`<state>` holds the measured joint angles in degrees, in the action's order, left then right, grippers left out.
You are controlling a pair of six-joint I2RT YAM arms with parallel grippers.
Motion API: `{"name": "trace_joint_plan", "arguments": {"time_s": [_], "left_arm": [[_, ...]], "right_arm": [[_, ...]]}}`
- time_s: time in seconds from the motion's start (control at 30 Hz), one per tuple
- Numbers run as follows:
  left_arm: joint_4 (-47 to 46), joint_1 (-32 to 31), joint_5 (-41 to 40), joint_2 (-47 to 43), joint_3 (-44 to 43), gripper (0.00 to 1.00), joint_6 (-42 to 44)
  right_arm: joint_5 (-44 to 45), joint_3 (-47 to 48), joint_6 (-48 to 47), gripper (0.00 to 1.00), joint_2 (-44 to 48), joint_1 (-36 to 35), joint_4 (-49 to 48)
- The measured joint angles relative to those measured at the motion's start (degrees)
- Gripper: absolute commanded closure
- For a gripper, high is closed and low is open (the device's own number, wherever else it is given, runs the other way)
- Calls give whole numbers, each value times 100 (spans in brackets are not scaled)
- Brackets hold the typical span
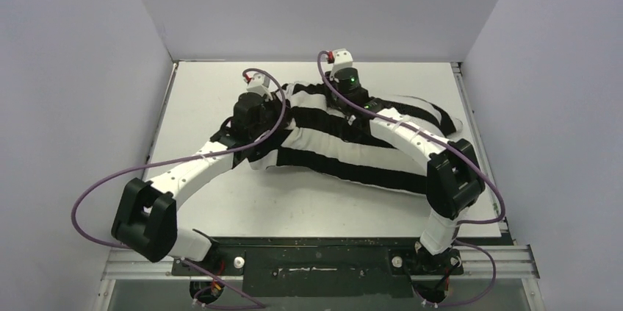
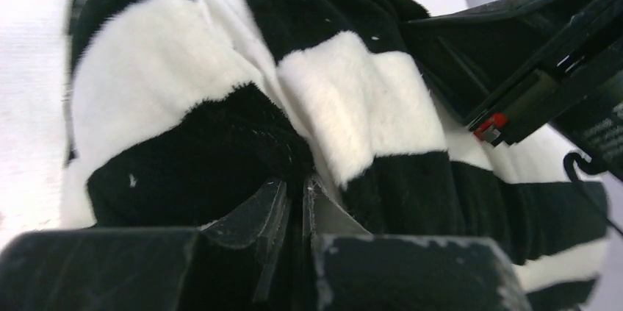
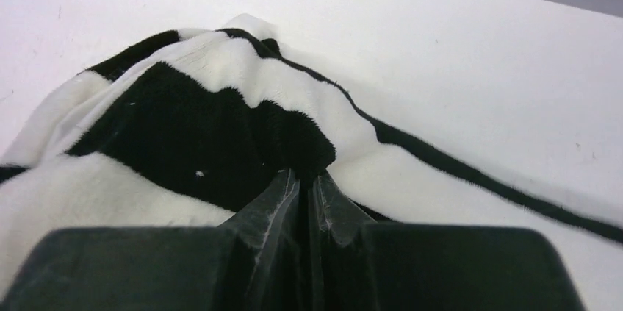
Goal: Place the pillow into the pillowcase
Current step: Stuff the pillow into the pillowcase.
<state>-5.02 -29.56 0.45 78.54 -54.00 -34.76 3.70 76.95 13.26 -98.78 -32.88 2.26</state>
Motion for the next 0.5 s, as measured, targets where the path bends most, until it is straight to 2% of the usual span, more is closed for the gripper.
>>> {"name": "trace_joint_plan", "arguments": {"time_s": [0.07, 0.2, 0.4, 0.43, 0.47, 0.5], "left_arm": [[-337, -11, 46, 258, -2, 100, -236], [-817, -42, 225, 684, -2, 100, -695], [-1235, -197, 181, 999, 35, 100, -905], [-1373, -219, 155, 1075, 74, 100, -946], [-1502, -227, 146, 1139, 116, 100, -981], [-1692, -236, 149, 1220, 179, 94, -1027]], "right_arm": [[310, 343, -61, 100, -219, -197, 79], [737, 337, 149, 100, -208, -507, -103], [723, 378, 459, 100, -205, -468, -269], [616, 404, 487, 97, -219, -400, -280], [503, 444, 509, 88, -238, -310, -273], [400, 501, 518, 78, -275, -212, -243]]}}
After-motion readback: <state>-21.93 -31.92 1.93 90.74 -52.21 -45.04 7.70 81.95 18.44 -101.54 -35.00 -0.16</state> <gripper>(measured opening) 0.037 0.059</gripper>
